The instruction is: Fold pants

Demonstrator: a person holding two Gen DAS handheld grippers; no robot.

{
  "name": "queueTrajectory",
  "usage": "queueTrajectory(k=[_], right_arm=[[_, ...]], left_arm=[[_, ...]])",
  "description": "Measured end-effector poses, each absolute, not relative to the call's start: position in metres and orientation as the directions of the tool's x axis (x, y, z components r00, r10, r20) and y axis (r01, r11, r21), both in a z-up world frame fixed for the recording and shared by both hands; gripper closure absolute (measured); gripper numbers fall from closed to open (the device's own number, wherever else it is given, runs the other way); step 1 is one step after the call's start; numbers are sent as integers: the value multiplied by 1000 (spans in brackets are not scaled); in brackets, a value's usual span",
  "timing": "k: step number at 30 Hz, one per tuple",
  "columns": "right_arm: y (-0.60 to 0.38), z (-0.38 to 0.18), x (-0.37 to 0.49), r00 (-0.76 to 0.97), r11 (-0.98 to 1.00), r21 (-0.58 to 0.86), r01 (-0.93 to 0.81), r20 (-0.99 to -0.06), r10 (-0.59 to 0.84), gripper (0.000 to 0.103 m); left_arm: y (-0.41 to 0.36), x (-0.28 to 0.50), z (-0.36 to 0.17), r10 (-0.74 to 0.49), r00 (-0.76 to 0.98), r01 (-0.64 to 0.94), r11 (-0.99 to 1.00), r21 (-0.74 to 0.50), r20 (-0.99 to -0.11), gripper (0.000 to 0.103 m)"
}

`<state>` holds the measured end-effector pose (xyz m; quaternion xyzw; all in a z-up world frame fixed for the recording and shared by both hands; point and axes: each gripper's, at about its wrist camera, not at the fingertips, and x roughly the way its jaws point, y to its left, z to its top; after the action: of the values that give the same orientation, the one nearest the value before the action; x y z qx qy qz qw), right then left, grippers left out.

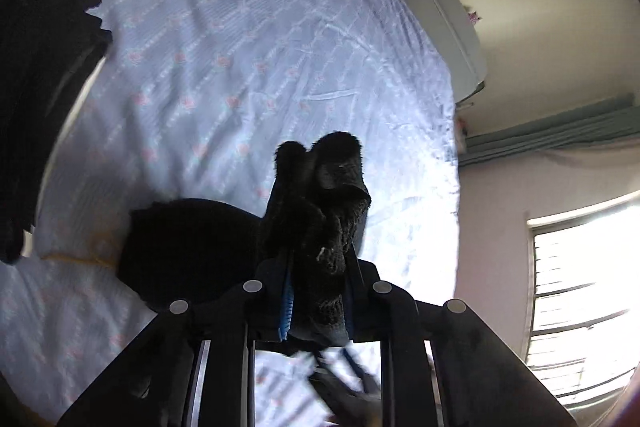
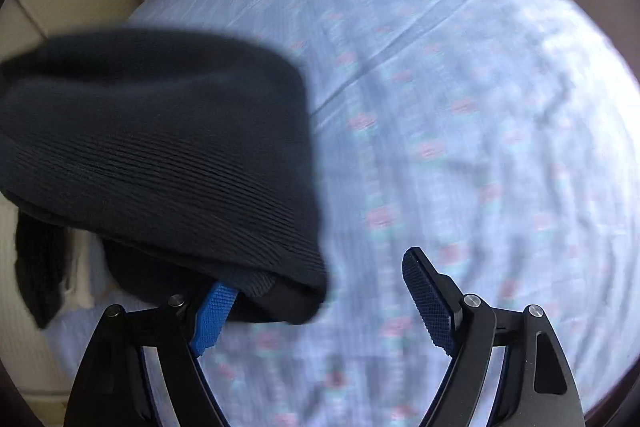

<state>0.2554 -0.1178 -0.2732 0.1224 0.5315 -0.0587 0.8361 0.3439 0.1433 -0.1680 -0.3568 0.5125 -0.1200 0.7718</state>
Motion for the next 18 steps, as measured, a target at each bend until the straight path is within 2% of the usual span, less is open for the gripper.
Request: queueTrajectory(k=[2, 5, 9, 16, 18], right_arm=[[-121, -267, 250, 436, 965, 74, 253, -899, -45, 22], [-116, -275, 251, 406, 971, 14, 238, -910, -87, 22], [-112, -289, 251, 370, 976, 12, 219, -926, -71, 22], [-99, -294, 249, 354, 990, -16, 141, -933, -65, 21], [-96, -294, 251, 357, 993, -34, 116, -931, -73, 17]], left_arm=[[150, 341, -190, -536, 414, -233, 719, -654, -736, 83], [160, 333, -224, -495, 359, -299, 742, -600, -791, 83], [178, 319, -266, -474, 298, -368, 744, -558, -828, 83], [179, 326, -271, -416, 286, -281, 825, -490, -863, 82], [180, 326, -274, -406, 278, -269, 837, -477, -870, 82]])
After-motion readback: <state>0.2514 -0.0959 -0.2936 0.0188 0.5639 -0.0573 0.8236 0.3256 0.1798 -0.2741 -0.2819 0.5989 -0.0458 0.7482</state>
